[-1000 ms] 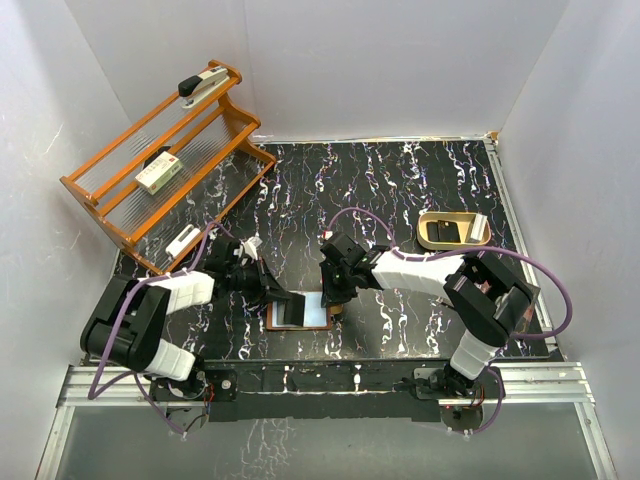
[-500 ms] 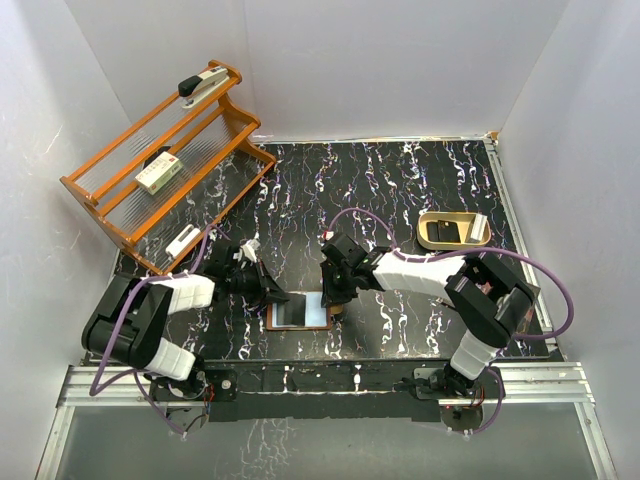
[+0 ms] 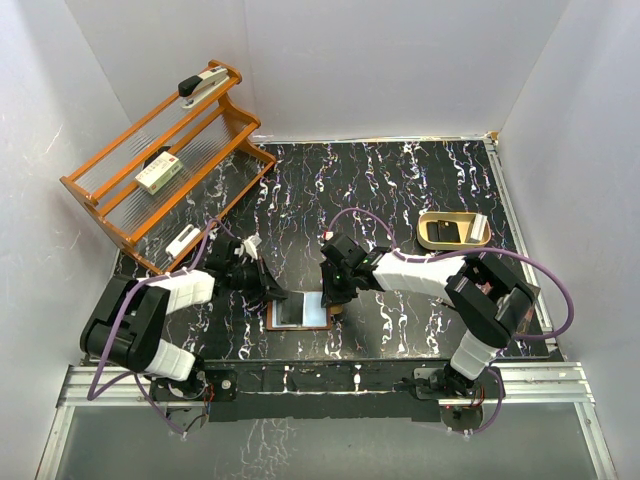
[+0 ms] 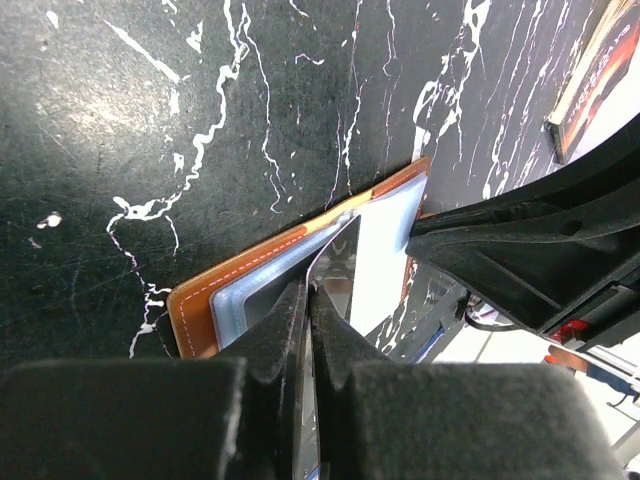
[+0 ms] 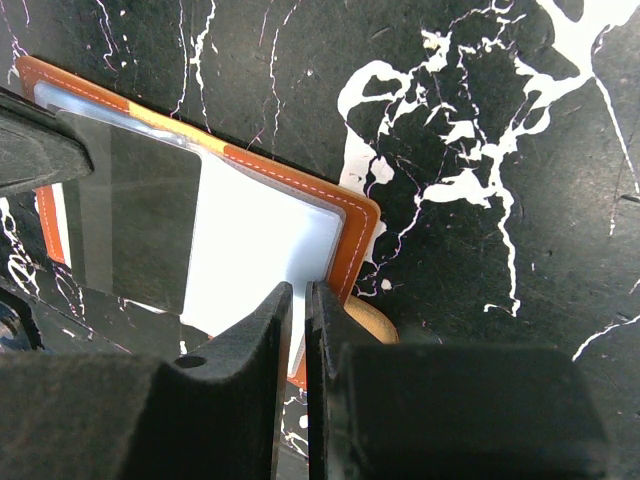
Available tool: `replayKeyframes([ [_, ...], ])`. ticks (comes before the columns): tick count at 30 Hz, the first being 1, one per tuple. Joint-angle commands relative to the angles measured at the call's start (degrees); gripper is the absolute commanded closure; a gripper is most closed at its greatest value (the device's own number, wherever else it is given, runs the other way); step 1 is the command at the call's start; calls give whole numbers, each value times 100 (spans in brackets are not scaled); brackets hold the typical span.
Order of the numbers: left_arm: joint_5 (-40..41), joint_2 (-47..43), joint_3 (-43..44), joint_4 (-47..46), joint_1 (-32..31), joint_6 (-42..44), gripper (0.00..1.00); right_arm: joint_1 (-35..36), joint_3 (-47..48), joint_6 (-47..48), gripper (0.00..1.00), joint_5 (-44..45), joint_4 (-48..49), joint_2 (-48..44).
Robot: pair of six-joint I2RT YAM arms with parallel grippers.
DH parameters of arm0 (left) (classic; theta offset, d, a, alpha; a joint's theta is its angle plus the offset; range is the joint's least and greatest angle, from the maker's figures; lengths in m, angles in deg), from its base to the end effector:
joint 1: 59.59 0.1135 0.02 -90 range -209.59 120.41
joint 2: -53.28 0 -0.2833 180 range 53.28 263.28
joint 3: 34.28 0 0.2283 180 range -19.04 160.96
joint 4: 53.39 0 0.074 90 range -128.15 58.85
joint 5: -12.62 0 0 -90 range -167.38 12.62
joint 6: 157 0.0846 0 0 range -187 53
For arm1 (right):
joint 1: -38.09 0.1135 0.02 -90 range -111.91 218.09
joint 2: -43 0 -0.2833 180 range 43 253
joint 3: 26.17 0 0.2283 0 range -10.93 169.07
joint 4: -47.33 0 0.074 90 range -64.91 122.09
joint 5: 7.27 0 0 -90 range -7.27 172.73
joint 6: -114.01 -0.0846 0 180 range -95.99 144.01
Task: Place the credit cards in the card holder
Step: Insert the credit card into the card holder.
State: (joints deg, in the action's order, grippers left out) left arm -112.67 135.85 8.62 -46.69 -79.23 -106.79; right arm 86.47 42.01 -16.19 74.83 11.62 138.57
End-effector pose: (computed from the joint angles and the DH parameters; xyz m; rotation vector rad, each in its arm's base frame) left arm 0.2264 -0.1327 0.1451 -0.1248 2.5336 -1.1944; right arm 0.2049 0.2481 0.1497 -0.2490 2.8258 0.6139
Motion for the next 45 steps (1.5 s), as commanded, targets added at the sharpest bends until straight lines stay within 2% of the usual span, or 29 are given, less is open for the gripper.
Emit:
replayKeyframes([
  [1,14,10,-44,68,-57,64,100,36,-87,185,90,363,-112,28],
  [9,19,-16,-334,-579,-176,-428,100,38,-130,74,90,335,24,28],
  [13,179,-154,-473,-614,-198,-512,100,40,-209,6,89,313,68,-22],
  [22,391,-585,-443,-130,-198,-292,100,49,40,-19,89,943,-594,-121],
  [29,423,-445,-303,25,-199,-213,100,91,136,2,91,793,-527,-21],
  [37,115,-152,-126,-37,-198,-105,100,119,72,0,92,1110,-611,62],
  [40,249,-83,87,327,-207,22,100,114,72,25,92,1278,-698,122],
  [45,206,-17,77,139,-207,-37,100,123,92,81,92,1282,-678,173],
])
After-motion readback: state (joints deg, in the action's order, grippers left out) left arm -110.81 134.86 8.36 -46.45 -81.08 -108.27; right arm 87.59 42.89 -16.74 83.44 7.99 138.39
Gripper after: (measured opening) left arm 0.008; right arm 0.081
